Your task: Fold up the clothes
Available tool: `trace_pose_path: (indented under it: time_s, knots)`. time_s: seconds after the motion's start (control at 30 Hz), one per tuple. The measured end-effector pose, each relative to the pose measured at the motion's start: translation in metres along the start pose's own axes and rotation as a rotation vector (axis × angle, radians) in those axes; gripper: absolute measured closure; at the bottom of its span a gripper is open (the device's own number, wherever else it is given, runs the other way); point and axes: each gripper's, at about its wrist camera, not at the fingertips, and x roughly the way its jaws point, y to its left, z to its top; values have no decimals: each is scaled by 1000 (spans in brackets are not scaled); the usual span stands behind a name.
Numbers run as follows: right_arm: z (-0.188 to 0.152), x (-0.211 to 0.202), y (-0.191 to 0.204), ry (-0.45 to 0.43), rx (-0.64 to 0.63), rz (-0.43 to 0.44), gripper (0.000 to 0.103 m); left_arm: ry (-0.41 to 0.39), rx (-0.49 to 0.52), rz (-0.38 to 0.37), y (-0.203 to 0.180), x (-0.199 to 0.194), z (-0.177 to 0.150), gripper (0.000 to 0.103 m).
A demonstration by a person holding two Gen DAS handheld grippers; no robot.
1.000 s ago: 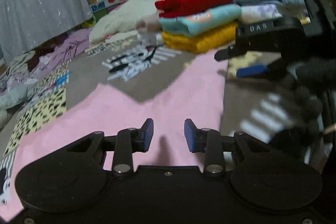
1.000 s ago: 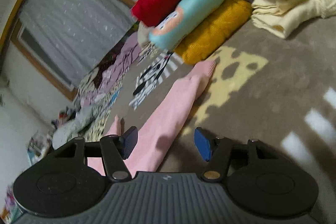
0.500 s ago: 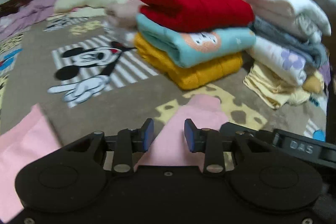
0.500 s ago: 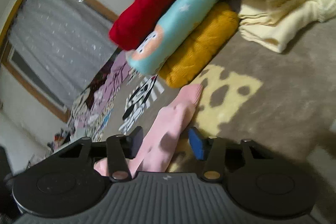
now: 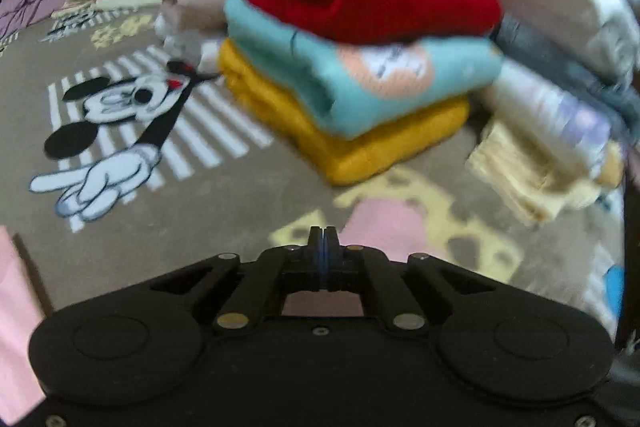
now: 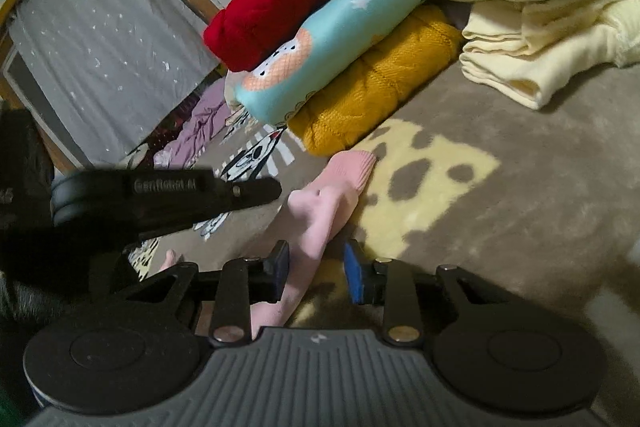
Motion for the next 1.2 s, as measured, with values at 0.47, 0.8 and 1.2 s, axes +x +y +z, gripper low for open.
trace_pose_path:
  time_s: [0.47, 0.8, 1.2]
  knots:
    - [2, -5, 1, -15, 40, 15, 72, 45, 228, 30, -15, 0, -15, 97]
    - [-3, 2, 20, 19, -102, -34, 70, 11, 11, 0, 19, 2, -4, 87]
    - [-2, 2, 20, 23, -106, -36, 70, -116, 69, 49, 11, -83, -52, 87]
